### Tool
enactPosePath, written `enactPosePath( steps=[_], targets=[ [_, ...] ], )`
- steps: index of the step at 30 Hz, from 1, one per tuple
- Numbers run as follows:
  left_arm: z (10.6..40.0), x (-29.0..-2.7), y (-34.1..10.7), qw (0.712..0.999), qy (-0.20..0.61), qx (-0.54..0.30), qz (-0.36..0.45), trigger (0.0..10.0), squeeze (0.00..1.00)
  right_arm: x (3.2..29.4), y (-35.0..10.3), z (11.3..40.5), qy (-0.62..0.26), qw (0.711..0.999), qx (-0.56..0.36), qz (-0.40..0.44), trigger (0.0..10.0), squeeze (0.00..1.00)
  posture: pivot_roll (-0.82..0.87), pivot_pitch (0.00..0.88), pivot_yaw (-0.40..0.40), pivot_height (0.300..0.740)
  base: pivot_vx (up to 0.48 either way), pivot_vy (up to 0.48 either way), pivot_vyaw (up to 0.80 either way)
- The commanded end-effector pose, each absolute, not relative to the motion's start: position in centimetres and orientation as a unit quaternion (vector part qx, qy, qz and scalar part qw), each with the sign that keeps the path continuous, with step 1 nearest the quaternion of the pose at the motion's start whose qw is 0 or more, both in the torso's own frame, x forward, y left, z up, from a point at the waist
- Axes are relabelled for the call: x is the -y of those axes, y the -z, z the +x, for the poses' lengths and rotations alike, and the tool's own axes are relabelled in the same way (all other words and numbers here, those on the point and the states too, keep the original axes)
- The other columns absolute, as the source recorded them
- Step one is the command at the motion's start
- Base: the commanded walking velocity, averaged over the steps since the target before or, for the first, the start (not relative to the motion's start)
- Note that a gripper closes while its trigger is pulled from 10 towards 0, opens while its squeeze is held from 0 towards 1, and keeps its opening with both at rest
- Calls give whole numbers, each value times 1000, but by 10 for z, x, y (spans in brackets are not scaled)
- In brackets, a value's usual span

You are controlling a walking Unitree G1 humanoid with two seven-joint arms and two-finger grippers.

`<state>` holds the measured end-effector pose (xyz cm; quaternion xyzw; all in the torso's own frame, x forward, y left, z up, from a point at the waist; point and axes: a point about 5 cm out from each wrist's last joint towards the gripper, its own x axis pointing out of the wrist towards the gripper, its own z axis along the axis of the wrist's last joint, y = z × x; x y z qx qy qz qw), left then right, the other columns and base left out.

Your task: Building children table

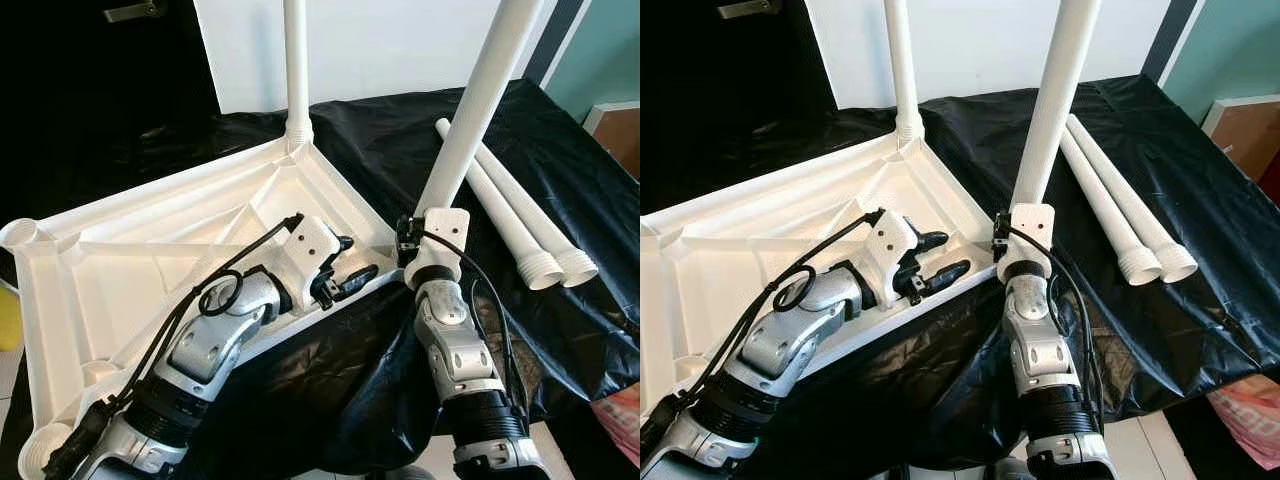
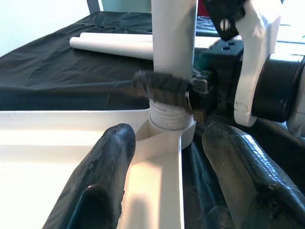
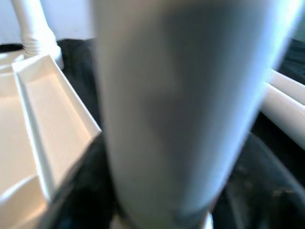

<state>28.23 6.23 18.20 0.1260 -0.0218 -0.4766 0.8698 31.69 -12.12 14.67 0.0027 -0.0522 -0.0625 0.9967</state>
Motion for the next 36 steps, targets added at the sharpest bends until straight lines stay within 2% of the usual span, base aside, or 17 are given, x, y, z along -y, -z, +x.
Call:
enactPosePath(
  steps=[1,8,9,10,11,15,17,22,25,27,36],
  targets=[
    [281,-61,-180,854,503,15,129,10000,0,126,-140,316,68,997,37,1,10000,1000,2,103,-3,740,0,0,0],
    [282,-60,-181,855,502,17,130,10000,0,136,-143,317,39,998,49,-5,10000,1000,-1,99,-2,740,0,0,0],
    [282,-60,-181,855,501,18,130,10000,0,141,-143,318,15,999,51,-9,10000,494,-3,98,-2,740,0,0,0],
    [282,-60,-181,855,501,18,130,10000,0,141,-143,318,15,999,51,-9,10000,494,-3,98,-2,740,0,0,0],
    [282,-60,-181,855,501,18,131,10000,0,145,-144,318,-6,998,56,-18,10000,0,-3,98,-2,740,0,0,0],
    [284,-60,-180,859,493,20,138,10000,0,158,-141,324,-57,996,43,-47,10000,0,-3,94,-1,740,0,0,0],
    [284,-60,-180,859,493,20,138,10000,0,158,-141,324,-57,996,43,-47,10000,0,-3,94,-1,740,0,0,0],
    [282,-59,-176,859,494,22,131,10000,0,153,-143,329,-149,986,48,-64,10000,0,3,94,-1,740,0,0,0],
    [282,-59,-176,859,494,22,131,10000,0,153,-143,329,-149,986,48,-64,10000,0,3,94,-1,740,0,0,0],
    [281,-58,-168,859,498,12,117,10000,0,150,-143,330,-185,979,54,-70,10000,0,3,91,0,740,0,0,0],
    [278,-56,-156,862,499,-2,92,10000,0,154,-142,333,-239,966,57,-80,9843,0,-2,89,4,740,0,0,0]
  ],
)
